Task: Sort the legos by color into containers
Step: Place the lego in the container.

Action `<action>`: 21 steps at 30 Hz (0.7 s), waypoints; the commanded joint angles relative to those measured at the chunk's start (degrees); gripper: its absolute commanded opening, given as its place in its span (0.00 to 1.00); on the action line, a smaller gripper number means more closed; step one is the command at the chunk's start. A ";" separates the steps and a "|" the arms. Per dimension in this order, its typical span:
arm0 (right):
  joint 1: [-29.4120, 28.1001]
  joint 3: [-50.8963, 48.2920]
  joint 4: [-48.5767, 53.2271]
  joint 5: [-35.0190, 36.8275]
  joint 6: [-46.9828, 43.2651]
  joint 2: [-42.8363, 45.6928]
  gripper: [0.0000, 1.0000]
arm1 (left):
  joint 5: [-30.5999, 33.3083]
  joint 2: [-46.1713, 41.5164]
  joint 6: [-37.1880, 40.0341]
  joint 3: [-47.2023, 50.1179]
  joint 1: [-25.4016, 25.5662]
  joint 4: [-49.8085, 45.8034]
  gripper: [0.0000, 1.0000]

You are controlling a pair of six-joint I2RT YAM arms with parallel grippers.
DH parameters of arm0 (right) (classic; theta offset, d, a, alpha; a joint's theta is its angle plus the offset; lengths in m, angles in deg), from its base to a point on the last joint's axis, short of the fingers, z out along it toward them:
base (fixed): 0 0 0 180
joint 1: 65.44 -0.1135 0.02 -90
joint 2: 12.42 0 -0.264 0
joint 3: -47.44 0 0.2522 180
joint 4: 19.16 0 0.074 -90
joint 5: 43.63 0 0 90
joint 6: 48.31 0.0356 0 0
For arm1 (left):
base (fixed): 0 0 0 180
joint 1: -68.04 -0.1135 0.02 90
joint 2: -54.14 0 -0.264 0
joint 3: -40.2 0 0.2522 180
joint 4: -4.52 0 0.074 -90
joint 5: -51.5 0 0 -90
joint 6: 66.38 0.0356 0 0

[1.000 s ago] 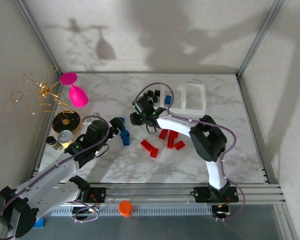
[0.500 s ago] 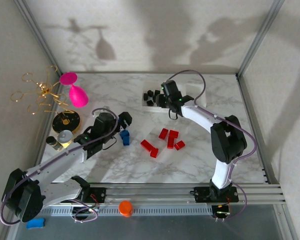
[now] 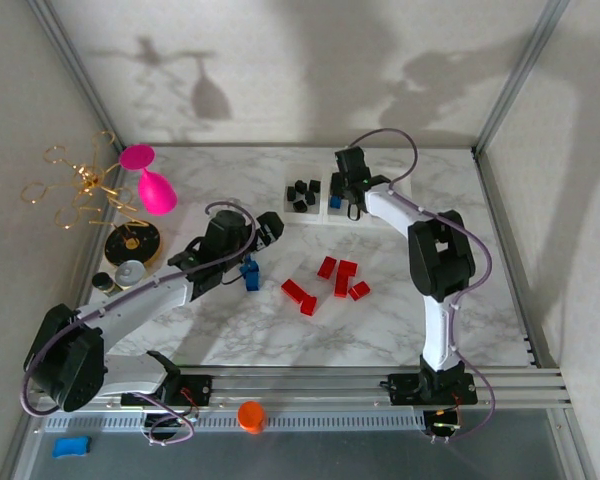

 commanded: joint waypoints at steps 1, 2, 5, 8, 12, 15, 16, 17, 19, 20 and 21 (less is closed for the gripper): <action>0.31 5.08 -0.60 3.53 -2.10 -3.66 0.36 | -0.82 0.73 1.43 -1.96 0.56 1.43 1.00; 0.33 6.05 -0.28 3.86 -2.29 -4.56 0.38 | -0.80 0.90 1.64 -2.17 0.56 1.31 1.00; 0.40 7.63 0.13 4.16 -2.82 -5.61 0.48 | -0.82 1.21 2.25 -2.97 0.56 0.58 1.00; 0.38 7.31 0.01 3.83 -2.94 -4.71 0.53 | -0.47 1.07 2.53 -3.19 0.56 0.37 1.00; 0.29 4.83 -0.73 2.88 -3.00 -1.46 0.59 | -0.36 0.93 2.55 -3.35 0.56 0.75 1.00; 0.08 3.74 -0.07 2.62 -3.18 0.41 0.61 | -0.49 0.77 2.63 -3.55 0.56 0.81 1.00; 0.10 3.35 0.11 2.42 -3.14 1.02 0.61 | -0.39 0.59 2.54 -3.55 0.56 0.81 1.00; -0.18 2.65 0.07 2.31 -3.16 1.94 0.62 | -0.12 0.26 2.43 -3.35 0.58 0.76 1.00; -0.76 1.16 0.12 1.87 -3.11 3.87 0.63 | 0.42 -0.66 2.26 -2.65 0.56 0.85 1.00; -1.10 0.28 0.05 1.32 -2.97 4.99 0.64 | 0.68 -1.20 2.17 -2.30 0.58 0.74 1.00; -1.54 -0.58 0.03 0.88 -2.75 6.06 0.64 | 0.95 -1.72 2.08 -1.94 0.56 0.52 1.00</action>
